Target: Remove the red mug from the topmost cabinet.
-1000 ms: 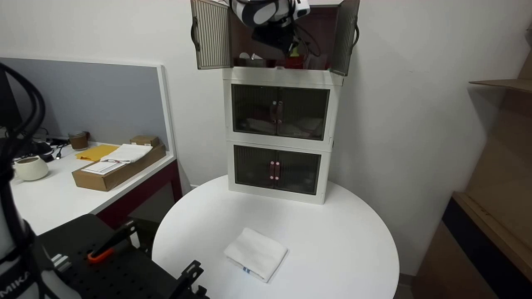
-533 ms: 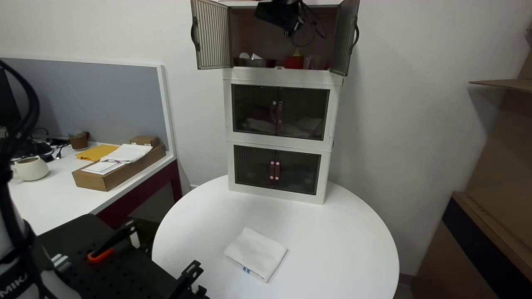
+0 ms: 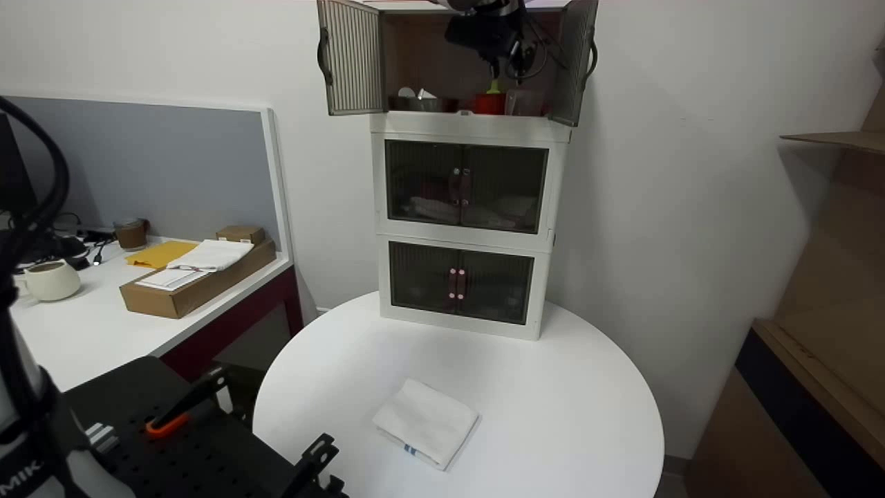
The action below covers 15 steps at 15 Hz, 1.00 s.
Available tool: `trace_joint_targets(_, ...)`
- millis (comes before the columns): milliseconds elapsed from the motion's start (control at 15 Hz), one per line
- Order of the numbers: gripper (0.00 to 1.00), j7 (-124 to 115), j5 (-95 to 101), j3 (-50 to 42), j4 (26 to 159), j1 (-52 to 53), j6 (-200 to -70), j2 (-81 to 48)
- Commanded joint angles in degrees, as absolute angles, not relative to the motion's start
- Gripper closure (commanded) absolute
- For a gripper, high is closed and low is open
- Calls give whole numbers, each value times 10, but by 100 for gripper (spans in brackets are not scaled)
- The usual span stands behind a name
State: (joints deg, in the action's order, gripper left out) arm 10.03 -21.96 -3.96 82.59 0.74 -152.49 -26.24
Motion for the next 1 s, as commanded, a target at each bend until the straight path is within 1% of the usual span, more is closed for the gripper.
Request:
trace_joint_targets(0, 8, 41, -166, -21, 809, -10, -1515, -286)
trace_joint_targets(67, 1, 32, -164, -15, 805, -14, -1509, -293)
trace_joint_targets(133, 0, 27, -166, -8, 802, -19, -1507, -297)
trace_joint_targets(467, 0, -6, -175, 12, 792, -22, -1521, -312)
trace_joint_targets(867, 0, -69, -170, 8, 774, -14, -1527, -323)
trace_joint_targets(933, 4, -75, -168, 7, 769, -12, -1525, -327)
